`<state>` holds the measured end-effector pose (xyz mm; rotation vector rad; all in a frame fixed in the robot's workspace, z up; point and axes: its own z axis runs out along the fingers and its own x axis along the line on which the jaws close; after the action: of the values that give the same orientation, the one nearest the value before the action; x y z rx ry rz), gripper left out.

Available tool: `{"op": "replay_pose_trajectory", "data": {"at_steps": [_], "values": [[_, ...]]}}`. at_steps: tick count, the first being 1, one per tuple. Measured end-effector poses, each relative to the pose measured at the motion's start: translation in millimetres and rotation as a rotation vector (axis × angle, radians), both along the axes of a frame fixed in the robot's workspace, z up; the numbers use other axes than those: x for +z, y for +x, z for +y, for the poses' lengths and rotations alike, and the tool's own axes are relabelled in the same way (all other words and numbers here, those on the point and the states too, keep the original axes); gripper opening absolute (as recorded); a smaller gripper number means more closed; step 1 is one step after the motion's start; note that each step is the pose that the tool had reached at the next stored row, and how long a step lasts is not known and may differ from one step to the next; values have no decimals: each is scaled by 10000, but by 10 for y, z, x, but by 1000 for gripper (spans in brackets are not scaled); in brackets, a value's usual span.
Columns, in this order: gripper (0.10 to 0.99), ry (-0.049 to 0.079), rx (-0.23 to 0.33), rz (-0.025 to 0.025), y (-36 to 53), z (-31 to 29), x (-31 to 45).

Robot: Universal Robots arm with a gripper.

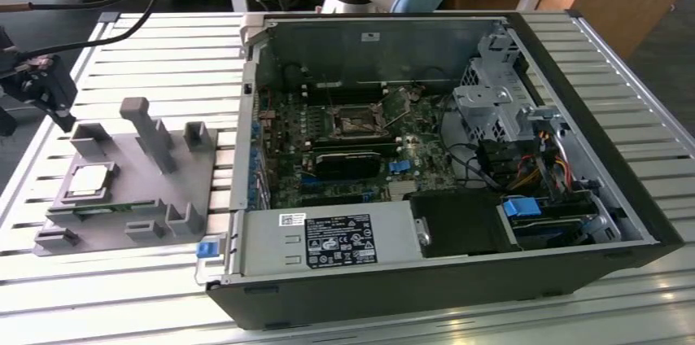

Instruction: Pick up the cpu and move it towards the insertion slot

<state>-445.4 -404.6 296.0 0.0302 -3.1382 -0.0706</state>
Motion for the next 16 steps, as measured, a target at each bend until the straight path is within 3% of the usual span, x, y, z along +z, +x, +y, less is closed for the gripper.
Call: {"op": "replay_pose_trajectory", "data": {"at_steps": [16], "values": [[706,0,0,0,-1,0,-71]]}}
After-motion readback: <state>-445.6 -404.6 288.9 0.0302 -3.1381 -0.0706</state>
